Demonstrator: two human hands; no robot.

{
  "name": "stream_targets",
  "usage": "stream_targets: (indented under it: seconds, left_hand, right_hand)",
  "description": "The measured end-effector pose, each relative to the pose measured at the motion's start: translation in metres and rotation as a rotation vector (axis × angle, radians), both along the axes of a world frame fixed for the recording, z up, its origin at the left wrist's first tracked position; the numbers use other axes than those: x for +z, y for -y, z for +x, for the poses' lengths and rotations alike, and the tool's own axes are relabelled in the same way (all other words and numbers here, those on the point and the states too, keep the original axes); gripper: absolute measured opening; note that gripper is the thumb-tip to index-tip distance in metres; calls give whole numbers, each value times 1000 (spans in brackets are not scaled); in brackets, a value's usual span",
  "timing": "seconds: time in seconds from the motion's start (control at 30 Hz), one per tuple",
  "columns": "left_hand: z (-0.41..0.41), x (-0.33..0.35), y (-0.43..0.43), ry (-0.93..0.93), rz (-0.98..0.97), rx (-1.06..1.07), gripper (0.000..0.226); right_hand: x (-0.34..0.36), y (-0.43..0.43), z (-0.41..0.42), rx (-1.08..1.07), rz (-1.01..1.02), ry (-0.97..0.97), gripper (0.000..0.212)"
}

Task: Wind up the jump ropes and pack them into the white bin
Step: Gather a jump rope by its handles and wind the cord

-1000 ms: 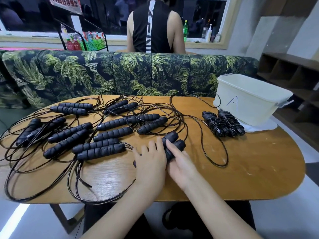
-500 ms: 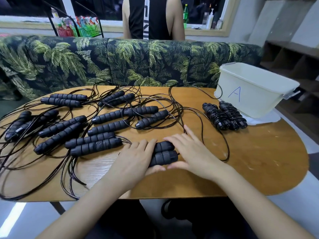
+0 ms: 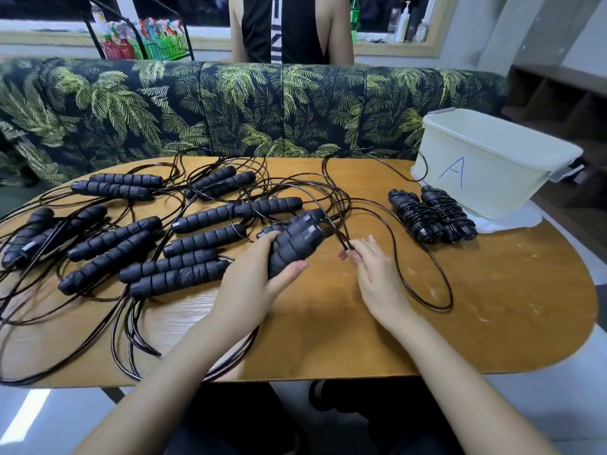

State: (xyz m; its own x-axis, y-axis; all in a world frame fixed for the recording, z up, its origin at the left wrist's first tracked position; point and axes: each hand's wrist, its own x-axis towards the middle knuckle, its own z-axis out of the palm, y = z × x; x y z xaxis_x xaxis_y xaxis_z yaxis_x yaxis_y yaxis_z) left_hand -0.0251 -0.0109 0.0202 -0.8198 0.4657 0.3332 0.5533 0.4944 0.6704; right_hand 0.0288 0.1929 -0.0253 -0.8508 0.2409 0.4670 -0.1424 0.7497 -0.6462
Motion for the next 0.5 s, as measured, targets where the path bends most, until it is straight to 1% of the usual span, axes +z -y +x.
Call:
stream_targets:
  seconds: [0.07, 0.1, 0.13, 0.17, 0.23, 0.3, 0.33, 0.4, 0.43, 0.5]
  left_hand:
    - [-1, 3, -13, 108, 134, -8, 52]
    - [-2, 4, -21, 149, 189, -15, 38]
    - [-2, 6, -29, 195, 249, -27, 23]
    - [-2, 9, -35, 260, 317, -46, 15]
    - [0, 14, -45, 420, 439, -79, 25]
    - [1, 17, -51, 575, 487, -94, 40]
    - [1, 20, -52, 646, 510, -106, 45]
    - [-1, 25, -52, 780, 575, -136, 49]
    - [-3, 26, -51, 824, 591, -154, 49]
    - [-7, 27, -47, 821, 529, -210, 53]
  right_hand:
    - [-1, 12, -4, 5, -173, -5, 23]
    - [-1, 18, -6, 23, -253, -5, 24]
    - [-1, 24, -8, 39, -309, -6, 25]
    - [-2, 30, -10, 50, -336, -10, 27]
    - [-2, 35, -14, 58, -362, -20, 35]
    - [3, 35, -18, 62, -385, -16, 41]
    - [6, 33, -20, 82, -422, -9, 42]
    - [9, 29, -22, 136, -479, 47, 40]
    - [9, 28, -21, 181, -486, 98, 36]
    - [6, 24, -17, 264, -469, 200, 29]
